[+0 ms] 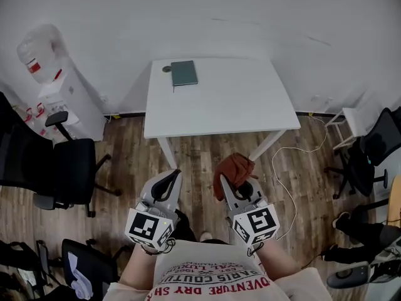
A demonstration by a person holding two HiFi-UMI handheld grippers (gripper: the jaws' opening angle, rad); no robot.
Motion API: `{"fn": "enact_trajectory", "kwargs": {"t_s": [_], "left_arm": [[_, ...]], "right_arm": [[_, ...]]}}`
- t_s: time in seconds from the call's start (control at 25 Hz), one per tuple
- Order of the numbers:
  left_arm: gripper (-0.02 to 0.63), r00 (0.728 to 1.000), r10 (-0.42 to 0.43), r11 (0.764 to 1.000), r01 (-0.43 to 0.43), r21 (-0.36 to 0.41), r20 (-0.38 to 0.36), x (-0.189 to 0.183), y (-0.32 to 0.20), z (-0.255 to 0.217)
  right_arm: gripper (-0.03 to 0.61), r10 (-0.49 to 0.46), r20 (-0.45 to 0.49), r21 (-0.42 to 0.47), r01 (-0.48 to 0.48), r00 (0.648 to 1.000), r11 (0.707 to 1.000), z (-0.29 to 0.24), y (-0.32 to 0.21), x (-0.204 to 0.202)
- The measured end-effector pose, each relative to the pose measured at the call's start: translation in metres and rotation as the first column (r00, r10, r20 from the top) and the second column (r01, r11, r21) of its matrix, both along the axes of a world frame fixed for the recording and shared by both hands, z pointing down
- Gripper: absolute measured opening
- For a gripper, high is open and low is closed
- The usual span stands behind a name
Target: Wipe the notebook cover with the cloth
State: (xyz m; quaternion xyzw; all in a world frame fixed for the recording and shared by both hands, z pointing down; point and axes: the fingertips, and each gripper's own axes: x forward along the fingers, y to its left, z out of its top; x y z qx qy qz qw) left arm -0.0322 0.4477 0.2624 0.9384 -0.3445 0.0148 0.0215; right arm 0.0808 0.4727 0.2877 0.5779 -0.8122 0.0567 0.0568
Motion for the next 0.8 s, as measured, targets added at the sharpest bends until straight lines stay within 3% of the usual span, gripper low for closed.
{"fn": "enact_trajectory", "kwargs": {"t_s": [0.24,0.48,0.8], "left_arm": [[0.009,0.999,0.038,0.999,-0.038,-0.02,0.002,-0.002,-0.092,0.015],[0.011,0.998,0.065,0.998,-0.065,0.014,0.016,-0.025,-0.222,0.007],[0.011,0.994,0.103,0.994,-0.101,-0.051,0.038,-0.057,-0.358,0.024]], "right_arm": [[0.066,0.024,-0.005,0.011,-0.024,1.0,1.0,0.005,-0.084,-0.011],[0.066,0.079,0.023,0.002,-0.079,0.997,0.997,0.001,-0.194,-0.025],[0.067,0.14,-0.007,-0.061,-0.14,0.99,0.988,0.015,-0.323,-0.046]]}}
